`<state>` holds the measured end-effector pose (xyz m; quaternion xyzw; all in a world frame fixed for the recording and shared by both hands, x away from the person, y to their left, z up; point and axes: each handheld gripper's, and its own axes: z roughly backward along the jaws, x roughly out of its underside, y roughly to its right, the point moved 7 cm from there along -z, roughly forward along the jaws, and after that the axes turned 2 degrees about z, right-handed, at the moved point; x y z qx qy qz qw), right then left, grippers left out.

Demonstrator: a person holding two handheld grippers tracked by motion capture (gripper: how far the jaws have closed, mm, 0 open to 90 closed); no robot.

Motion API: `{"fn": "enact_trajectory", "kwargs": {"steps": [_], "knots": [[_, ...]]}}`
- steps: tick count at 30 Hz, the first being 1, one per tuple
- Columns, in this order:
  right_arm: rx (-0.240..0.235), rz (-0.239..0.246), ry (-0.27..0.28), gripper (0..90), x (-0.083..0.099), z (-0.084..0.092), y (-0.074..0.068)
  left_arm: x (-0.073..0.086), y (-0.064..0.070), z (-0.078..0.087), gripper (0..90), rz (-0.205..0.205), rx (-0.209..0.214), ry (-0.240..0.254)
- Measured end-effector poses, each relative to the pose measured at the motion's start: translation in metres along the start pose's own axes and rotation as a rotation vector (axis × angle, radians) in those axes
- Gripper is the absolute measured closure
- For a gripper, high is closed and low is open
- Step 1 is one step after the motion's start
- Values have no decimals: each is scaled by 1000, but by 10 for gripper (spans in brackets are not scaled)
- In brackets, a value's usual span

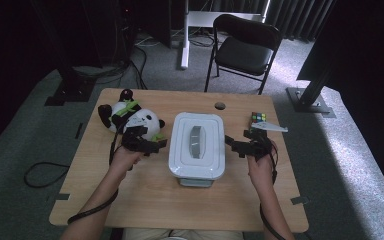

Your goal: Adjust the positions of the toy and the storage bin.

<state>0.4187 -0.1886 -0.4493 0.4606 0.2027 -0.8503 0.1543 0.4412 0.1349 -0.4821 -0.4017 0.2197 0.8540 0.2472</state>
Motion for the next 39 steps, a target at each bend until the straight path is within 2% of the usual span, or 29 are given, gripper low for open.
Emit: {"fn": "enact_trajectory", "kwargs": {"steps": [1,2,3,5,6,7,8,9,10,11,14,19,21,25,27,30,33,36,39], "knots": [[17,-9,13,123,1,1,4,0,0,0,5,0,0,0],[15,-16,25,123,1,1,6,2,-1,-2,5,-1,-4,-6],[10,-5,18,123,4,0,10,7,-4,-9,5,-1,-14,-29],[56,-28,3,141,11,-4,19,12,-4,-17,5,-7,-22,-53],[61,-39,-7,140,14,-7,23,15,-3,-21,5,-13,-23,-61],[61,-39,-7,140,14,-7,23,15,-3,-21,5,-13,-23,-61],[85,-53,-25,140,19,-10,28,15,-3,-21,5,-13,-23,-61],[85,-53,-25,141,19,-10,28,19,-3,-29,5,-13,-32,-77],[121,-64,-54,130,29,-18,37,20,-2,-32,5,-11,-31,-76],[136,-73,-62,129,33,-22,40,21,-1,-35,5,-16,-34,-76],[185,-61,-65,118,44,-31,44,22,1,-43,5,-30,-55,-74],[220,-24,-112,105,58,-46,45,23,4,-56,5,-66,-94,-85],[213,-17,-129,105,62,-52,41,23,3,-59,6,-75,-120,-80],[224,-17,-143,105,67,-61,37,23,3,-63,6,-83,-136,-75],[186,-19,-140,105,68,-64,32,23,4,-65,6,-77,-135,-77],[171,13,-151,105,69,-66,25,23,6,-67,6,-72,-130,-79],[179,34,-161,123,71,-65,20,23,8,-68,6,-67,-134,-77],[154,16,-155,124,75,-61,19,24,10,-68,14,-71,-130,-82],[141,19,-161,125,80,-56,17,26,14,-66,14,-87,-129,-95]]}}
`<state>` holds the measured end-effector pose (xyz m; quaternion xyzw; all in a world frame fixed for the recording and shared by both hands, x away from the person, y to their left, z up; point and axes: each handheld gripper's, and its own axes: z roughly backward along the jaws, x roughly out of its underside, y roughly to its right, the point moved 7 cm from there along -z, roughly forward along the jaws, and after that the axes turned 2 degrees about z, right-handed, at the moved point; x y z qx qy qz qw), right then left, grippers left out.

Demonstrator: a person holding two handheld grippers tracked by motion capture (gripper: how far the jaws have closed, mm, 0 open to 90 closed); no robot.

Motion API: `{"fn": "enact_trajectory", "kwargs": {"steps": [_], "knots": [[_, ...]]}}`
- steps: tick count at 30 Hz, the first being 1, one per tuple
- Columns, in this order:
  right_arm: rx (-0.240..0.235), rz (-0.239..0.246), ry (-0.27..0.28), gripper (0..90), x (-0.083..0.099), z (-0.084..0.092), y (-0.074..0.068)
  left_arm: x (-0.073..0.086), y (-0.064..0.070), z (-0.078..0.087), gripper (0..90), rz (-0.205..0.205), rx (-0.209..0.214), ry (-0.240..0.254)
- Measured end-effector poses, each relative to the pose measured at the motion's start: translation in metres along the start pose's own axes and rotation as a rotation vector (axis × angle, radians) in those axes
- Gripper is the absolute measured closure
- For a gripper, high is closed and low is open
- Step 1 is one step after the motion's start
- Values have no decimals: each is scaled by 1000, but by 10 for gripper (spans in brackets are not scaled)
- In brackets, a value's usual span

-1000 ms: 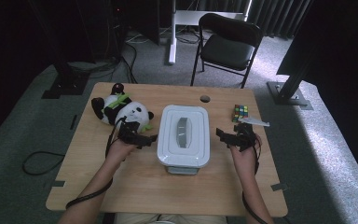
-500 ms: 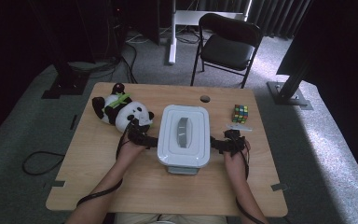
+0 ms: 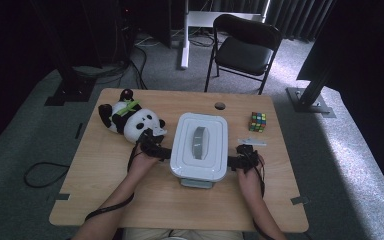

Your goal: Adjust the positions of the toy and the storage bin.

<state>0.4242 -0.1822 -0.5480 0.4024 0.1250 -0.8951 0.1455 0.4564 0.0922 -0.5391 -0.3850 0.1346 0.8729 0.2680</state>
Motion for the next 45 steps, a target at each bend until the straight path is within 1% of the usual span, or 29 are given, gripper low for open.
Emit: {"fn": "enact_trajectory", "kwargs": {"steps": [4,5,6,7,8,10,11,14,16,18,21,23,25,28,29,31,32,33,34,36,38,40,41,42,43,44,45], "knots": [[-4,20,-3,133,5,7,-1,4,8,5,14,-27,2,-14],[-11,19,-5,139,6,9,-2,6,10,7,15,-36,4,-14],[-15,24,7,139,7,11,-2,7,12,9,14,-46,7,-18],[-16,31,11,139,8,12,-2,9,14,10,15,-51,10,-21],[-24,30,0,139,10,13,-3,11,15,12,15,-54,12,-22],[-26,41,10,139,12,16,-4,14,18,14,14,-57,16,-23],[-34,40,4,139,13,17,-4,15,19,15,15,-62,18,-24],[-41,41,4,139,16,21,-6,18,23,18,15,-62,25,-31],[-36,47,6,139,18,23,-7,20,25,20,15,-52,35,-35],[-34,38,4,142,19,26,-6,21,28,20,15,-44,41,-30],[-29,42,3,144,21,29,-6,23,31,22,15,-52,45,-27],[-27,45,6,143,22,31,-5,24,32,22,14,-45,52,-28],[-28,42,7,139,23,31,-4,24,33,22,14,-40,49,-24],[-24,50,5,112,23,32,-3,25,33,22,14,-31,62,-21],[-20,52,3,108,22,32,-2,25,33,21,14,-28,69,-20],[3,61,13,107,20,33,1,26,33,21,13,-22,78,-17],[28,61,25,107,19,34,4,26,33,22,14,-22,85,-21],[45,63,52,107,17,36,6,27,33,22,14,-22,89,-22],[59,65,58,105,16,38,9,27,33,22,13,-24,88,-22],[63,51,95,102,13,43,14,28,33,22,13,-32,84,-24],[72,44,89,102,11,47,20,28,33,22,13,-32,86,-23],[84,41,99,102,10,52,26,28,32,22,13,-33,86,-25],[93,48,87,102,10,54,29,29,31,22,13,-33,83,-25],[89,38,95,103,9,56,31,30,30,23,13,-33,80,-27],[73,18,100,104,9,58,34,30,29,23,13,-31,79,-27],[48,9,79,104,10,58,36,31,28,23,13,-30,77,-27],[28,12,73,104,10,59,37,31,27,24,14,-29,76,-26]]}}
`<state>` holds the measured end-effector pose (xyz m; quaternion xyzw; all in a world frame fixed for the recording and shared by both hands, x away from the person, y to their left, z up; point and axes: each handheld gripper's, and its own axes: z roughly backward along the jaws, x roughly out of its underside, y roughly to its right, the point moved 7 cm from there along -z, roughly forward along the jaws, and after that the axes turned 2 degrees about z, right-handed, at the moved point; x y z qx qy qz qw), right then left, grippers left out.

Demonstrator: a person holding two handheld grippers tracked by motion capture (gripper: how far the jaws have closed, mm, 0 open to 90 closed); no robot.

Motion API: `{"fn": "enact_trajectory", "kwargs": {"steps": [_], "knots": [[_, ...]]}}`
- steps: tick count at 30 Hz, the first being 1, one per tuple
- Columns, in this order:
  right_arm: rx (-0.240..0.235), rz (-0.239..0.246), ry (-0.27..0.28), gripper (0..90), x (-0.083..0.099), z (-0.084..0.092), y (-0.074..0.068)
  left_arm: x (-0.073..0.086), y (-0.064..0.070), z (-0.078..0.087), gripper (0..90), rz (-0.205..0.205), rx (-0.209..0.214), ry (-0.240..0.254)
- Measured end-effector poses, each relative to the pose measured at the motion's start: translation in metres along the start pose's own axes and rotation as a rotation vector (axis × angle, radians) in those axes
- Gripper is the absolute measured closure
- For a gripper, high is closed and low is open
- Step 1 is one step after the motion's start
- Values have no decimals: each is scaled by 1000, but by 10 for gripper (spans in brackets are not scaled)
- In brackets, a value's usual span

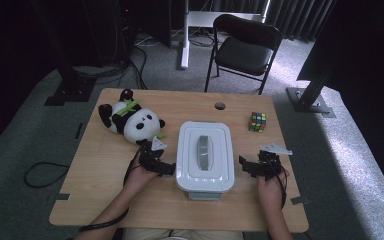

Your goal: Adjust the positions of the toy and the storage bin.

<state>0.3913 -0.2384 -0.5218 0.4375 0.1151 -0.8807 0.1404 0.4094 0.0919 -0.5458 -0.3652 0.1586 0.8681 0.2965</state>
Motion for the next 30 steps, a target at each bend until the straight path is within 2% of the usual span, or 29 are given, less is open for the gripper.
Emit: {"fn": "enact_trajectory", "kwargs": {"steps": [1,3,4,5,6,8,10,12,13,14,15,17,20,22,26,30], "knots": [[-19,10,5,116,0,1,1,1,-1,0,13,3,0,-1],[1,19,-2,127,0,3,4,1,-2,2,13,3,-3,2],[-1,28,16,127,-2,5,5,2,-3,2,13,2,-2,0],[-15,29,7,119,-2,5,6,3,-4,3,13,-1,-6,0],[25,24,22,120,-3,7,9,3,-5,4,13,-6,-9,2],[71,66,53,119,-6,10,13,4,-7,6,13,-8,-10,15],[92,85,82,115,-9,12,15,5,-9,9,14,-11,-16,18],[143,96,102,115,-11,15,17,7,-12,11,14,-18,-19,12],[164,86,107,115,-12,16,18,9,-13,12,14,-18,-17,8],[142,77,107,115,-13,16,18,10,-14,13,14,-16,-17,7],[140,67,89,115,-13,14,18,12,-15,14,14,-15,-18,4],[203,37,66,114,-14,10,21,15,-17,17,13,-14,-15,0],[142,-18,110,113,-17,10,20,19,-20,21,13,-24,-12,5],[138,-10,120,109,-20,9,21,21,-21,24,13,-35,-7,11],[109,-20,97,135,-23,2,27,27,-24,29,13,-16,1,19],[116,-45,77,136,-26,-5,36,34,-30,33,13,-5,5,6]]}}
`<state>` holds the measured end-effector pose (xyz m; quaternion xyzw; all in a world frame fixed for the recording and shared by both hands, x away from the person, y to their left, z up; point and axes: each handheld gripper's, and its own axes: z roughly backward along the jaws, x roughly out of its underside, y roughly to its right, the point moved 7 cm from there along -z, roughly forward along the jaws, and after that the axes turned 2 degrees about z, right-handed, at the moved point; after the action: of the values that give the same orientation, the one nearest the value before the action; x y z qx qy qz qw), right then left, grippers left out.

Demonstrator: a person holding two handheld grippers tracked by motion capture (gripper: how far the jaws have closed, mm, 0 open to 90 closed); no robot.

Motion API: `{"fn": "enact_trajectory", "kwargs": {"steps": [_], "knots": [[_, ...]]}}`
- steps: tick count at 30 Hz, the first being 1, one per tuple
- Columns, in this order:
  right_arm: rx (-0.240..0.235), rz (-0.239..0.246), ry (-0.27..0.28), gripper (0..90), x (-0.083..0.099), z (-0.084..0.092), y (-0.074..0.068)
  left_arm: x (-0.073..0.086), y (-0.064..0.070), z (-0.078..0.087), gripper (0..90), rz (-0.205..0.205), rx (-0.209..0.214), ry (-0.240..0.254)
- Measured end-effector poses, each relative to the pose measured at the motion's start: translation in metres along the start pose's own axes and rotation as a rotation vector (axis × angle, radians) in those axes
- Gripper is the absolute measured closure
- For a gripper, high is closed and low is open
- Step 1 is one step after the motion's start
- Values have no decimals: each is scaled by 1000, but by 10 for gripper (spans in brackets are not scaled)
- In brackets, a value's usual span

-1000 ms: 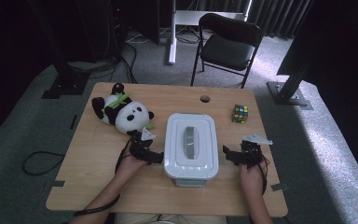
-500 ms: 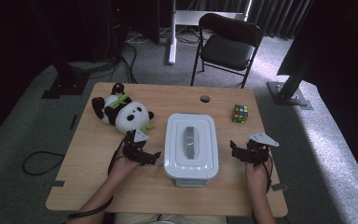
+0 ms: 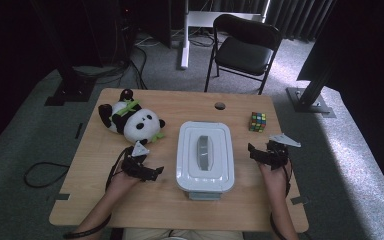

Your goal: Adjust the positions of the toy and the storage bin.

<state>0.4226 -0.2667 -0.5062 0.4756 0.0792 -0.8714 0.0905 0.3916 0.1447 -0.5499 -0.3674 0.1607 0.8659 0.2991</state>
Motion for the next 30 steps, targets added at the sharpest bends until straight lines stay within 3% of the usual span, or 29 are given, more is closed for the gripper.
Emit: {"fn": "enact_trajectory", "kwargs": {"steps": [5,9,14,17,19,21,24,30], "knots": [[3,-31,-3,118,-6,-9,8,7,-8,5,14,15,-11,-9],[56,-28,26,112,-17,-16,17,12,-12,8,13,17,-20,-8],[83,-42,74,113,-35,-25,27,20,-16,11,13,28,-22,-9],[84,-46,82,113,-43,-33,32,26,-19,13,13,21,-35,-19],[90,-48,89,128,-47,-39,35,32,-21,15,13,-4,-71,-42],[102,-43,97,129,-50,-44,38,35,-21,17,14,5,-52,-35],[130,-50,76,128,-53,-53,43,39,-24,20,13,15,-56,-38],[135,-98,27,129,-52,-75,53,46,-29,24,13,29,-89,-40]]}}
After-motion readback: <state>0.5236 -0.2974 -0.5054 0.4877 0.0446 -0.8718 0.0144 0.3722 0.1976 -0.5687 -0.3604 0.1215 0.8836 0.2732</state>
